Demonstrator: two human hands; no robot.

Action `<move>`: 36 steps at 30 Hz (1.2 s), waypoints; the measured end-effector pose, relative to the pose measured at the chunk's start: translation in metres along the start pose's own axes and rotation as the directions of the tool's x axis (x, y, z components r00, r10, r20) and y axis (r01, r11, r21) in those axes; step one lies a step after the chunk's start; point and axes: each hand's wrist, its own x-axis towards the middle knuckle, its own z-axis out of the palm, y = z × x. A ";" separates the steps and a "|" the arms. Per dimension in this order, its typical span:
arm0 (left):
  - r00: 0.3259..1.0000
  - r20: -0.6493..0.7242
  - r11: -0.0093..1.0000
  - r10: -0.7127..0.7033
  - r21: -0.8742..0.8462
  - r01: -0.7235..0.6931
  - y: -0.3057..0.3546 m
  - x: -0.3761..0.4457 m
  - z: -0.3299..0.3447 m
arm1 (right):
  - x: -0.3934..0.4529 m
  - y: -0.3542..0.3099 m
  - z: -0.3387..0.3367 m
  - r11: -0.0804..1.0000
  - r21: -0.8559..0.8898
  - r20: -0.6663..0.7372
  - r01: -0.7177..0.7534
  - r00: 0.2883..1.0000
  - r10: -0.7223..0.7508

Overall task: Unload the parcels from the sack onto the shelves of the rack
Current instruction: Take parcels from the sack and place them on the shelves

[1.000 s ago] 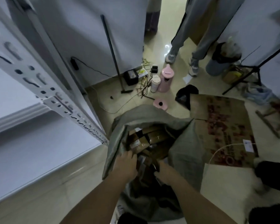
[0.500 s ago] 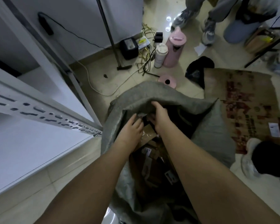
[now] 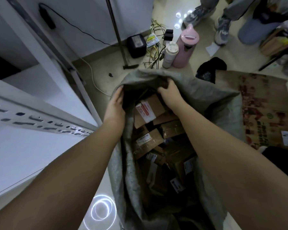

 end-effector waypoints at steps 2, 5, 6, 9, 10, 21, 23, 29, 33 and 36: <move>1.000 -0.018 1.000 0.020 -0.019 -0.020 -0.005 0.002 0.001 | 0.001 0.020 0.001 0.944 -0.330 -0.003 -0.014 1.000 0.014; 0.995 -0.061 0.996 0.079 -0.023 -0.081 -0.003 0.005 0.002 | -0.009 0.043 0.011 0.666 -0.743 0.109 0.062 0.994 0.029; 0.993 -0.069 0.995 0.095 -0.017 -0.096 -0.002 0.006 0.003 | -0.015 0.047 0.014 0.517 -0.841 0.169 0.159 0.985 -0.027; 0.991 -0.078 0.994 0.110 -0.012 -0.112 0.003 0.011 0.007 | -0.019 0.059 0.025 0.062 -0.926 0.350 0.371 0.911 -0.217; 0.988 -0.089 0.992 0.126 -0.016 -0.128 0.005 0.013 0.007 | -0.018 0.061 0.030 -0.030 -0.919 0.390 0.393 0.896 -0.210; 0.989 -0.050 0.976 0.142 -0.157 -0.149 0.018 0.021 0.024 | -0.006 0.068 0.004 -0.181 -0.832 0.554 0.524 0.799 -0.234; 0.988 0.051 0.984 0.148 -0.109 -0.142 0.014 0.020 0.030 | -0.005 0.061 -0.019 -0.117 -0.813 0.579 0.571 0.768 -0.273; 0.964 0.248 0.995 0.096 -0.019 -0.094 0.010 0.009 0.038 | -0.018 0.041 -0.070 -0.034 -0.683 0.692 0.730 0.631 -0.350; 0.995 0.081 0.910 0.064 -0.415 -0.024 0.008 0.002 0.028 | -0.045 0.040 -0.081 0.221 -0.677 0.594 0.702 0.699 -0.399; 0.998 0.021 0.673 0.055 -0.739 -0.022 0.016 -0.013 0.022 | -0.069 0.038 -0.079 0.537 -0.602 0.461 0.590 0.807 -0.370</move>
